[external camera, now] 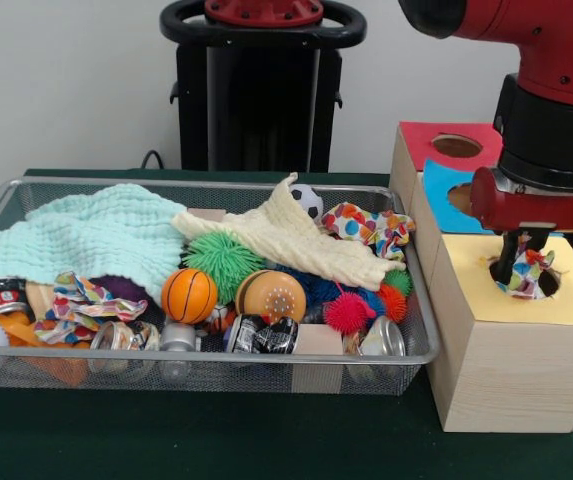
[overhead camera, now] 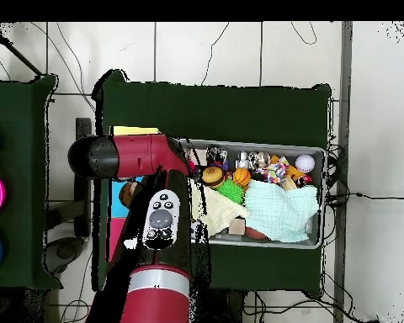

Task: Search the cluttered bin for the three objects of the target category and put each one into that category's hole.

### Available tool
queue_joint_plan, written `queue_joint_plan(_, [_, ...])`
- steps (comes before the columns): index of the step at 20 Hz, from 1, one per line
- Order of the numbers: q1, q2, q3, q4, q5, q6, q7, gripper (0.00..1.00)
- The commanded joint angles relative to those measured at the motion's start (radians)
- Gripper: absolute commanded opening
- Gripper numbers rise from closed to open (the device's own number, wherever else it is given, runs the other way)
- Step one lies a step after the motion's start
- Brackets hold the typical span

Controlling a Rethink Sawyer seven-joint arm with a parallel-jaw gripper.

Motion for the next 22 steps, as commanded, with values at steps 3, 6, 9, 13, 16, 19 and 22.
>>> queue_joint_plan(3, [-0.031, -0.001, 0.032, 0.053, 0.001, 0.022, 0.151, 0.00])
queue_joint_plan(6, [-0.029, -0.040, 0.031, 0.060, 0.006, 0.068, 0.141, 0.00])
queue_joint_plan(9, [-0.035, -0.082, 0.041, 0.082, 0.006, 0.071, 0.118, 0.00])
queue_joint_plan(13, [-0.036, -0.131, 0.034, 0.082, 0.016, 0.133, 0.117, 0.00])
queue_joint_plan(16, [-0.030, -0.177, 0.029, 0.093, 0.022, 0.156, 0.124, 0.00])
queue_joint_plan(19, [-0.031, -0.199, 0.031, 0.104, 0.023, 0.163, 0.123, 0.00])
queue_joint_plan(22, [-0.037, -0.209, 0.036, 0.109, 0.021, 0.171, 0.119, 0.00])
